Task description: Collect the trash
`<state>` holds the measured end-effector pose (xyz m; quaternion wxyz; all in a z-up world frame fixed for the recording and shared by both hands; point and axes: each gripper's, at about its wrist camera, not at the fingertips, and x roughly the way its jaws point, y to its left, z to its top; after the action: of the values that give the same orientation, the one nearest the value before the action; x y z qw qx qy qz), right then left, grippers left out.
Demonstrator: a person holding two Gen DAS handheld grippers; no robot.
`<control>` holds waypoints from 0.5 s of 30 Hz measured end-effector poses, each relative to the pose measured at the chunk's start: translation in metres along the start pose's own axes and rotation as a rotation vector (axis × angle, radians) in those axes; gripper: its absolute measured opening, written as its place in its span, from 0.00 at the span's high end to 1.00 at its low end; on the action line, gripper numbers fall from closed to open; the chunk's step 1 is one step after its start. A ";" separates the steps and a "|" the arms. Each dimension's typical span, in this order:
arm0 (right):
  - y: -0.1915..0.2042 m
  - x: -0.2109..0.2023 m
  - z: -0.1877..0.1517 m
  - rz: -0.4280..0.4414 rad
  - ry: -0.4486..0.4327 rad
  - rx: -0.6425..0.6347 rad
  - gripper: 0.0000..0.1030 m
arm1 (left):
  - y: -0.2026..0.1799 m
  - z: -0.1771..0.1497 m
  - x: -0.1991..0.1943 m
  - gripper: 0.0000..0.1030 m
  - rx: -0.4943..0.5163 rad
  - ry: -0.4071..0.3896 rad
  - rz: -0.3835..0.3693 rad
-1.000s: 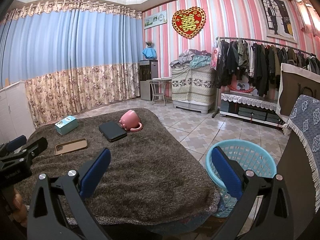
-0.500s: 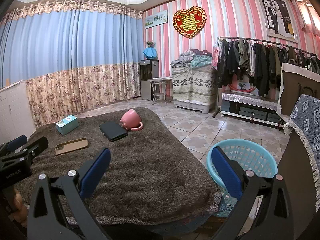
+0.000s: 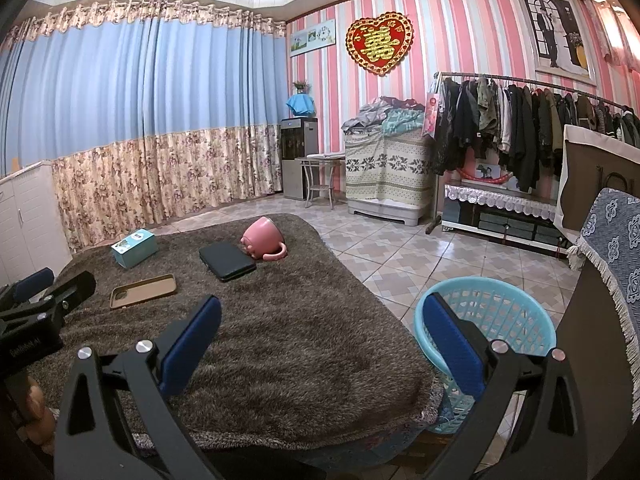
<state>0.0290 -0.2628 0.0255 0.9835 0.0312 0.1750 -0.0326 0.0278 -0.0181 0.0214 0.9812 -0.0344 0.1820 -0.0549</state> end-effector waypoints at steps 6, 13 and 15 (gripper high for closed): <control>0.000 0.000 -0.001 0.001 0.000 -0.001 0.04 | 0.000 0.000 0.000 0.05 0.000 0.001 0.000; 0.000 0.001 0.002 0.003 -0.002 -0.002 0.04 | 0.000 0.000 0.000 0.05 0.002 0.001 -0.002; 0.000 0.002 0.003 0.003 -0.002 -0.003 0.04 | 0.000 0.001 0.000 0.05 0.003 0.000 -0.001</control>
<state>0.0319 -0.2633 0.0275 0.9838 0.0301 0.1739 -0.0311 0.0277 -0.0177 0.0222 0.9812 -0.0333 0.1820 -0.0558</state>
